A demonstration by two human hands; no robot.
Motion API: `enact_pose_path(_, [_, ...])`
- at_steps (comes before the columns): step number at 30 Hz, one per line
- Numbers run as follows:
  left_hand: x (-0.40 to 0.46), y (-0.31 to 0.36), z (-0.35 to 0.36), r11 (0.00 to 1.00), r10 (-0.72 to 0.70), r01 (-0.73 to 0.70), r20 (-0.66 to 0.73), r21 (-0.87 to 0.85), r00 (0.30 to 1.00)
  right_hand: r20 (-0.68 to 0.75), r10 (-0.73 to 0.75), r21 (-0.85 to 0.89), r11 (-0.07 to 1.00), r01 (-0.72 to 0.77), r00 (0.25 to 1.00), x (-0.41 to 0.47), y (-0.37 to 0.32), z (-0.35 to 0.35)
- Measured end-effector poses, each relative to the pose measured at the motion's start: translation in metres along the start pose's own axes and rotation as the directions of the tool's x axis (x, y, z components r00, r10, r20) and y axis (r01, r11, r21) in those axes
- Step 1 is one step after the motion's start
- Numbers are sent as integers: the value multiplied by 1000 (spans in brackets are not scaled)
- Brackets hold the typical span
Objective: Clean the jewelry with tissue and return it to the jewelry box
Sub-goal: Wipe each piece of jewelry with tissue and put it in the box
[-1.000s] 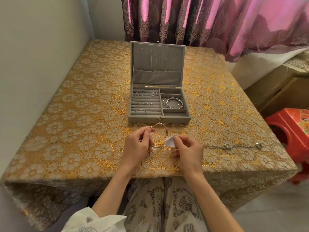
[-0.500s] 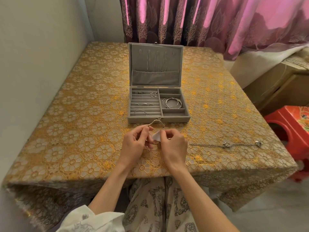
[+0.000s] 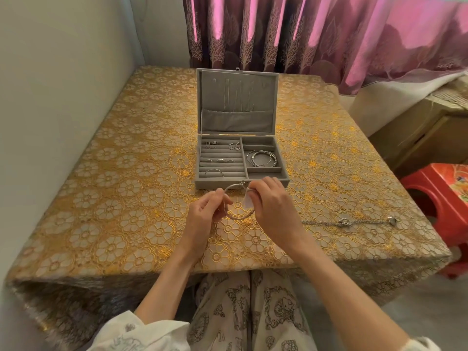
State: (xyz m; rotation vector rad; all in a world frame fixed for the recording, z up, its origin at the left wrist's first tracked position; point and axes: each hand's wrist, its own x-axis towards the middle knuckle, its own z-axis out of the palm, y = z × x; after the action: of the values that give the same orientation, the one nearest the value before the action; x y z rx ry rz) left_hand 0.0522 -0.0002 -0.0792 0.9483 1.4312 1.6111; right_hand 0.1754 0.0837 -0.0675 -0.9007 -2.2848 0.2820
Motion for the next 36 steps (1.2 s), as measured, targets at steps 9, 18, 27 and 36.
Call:
enact_pose_path(9, [-3, 1, -2, 999, -20, 19, 37, 34, 999, -75, -16, -33, 999, 14, 997, -8, -6, 11])
enact_pose_path(18, [-3, -3, -2, 997, -13, 12, 17, 79, 1000, 54, 555, 485, 712, -508, 830, -17, -28, 9])
enact_pose_path(27, [-5, 2, 0, 998, -4, 1, 43, 58, 999, 103, 514, 449, 740, -501, 852, -17, -24, -3])
enact_pose_path(36, [-2, 3, -5, 1000, -16, 19, 110, -23, 994, -134, 6, 65, 998, 3, 991, -3, -15, -3])
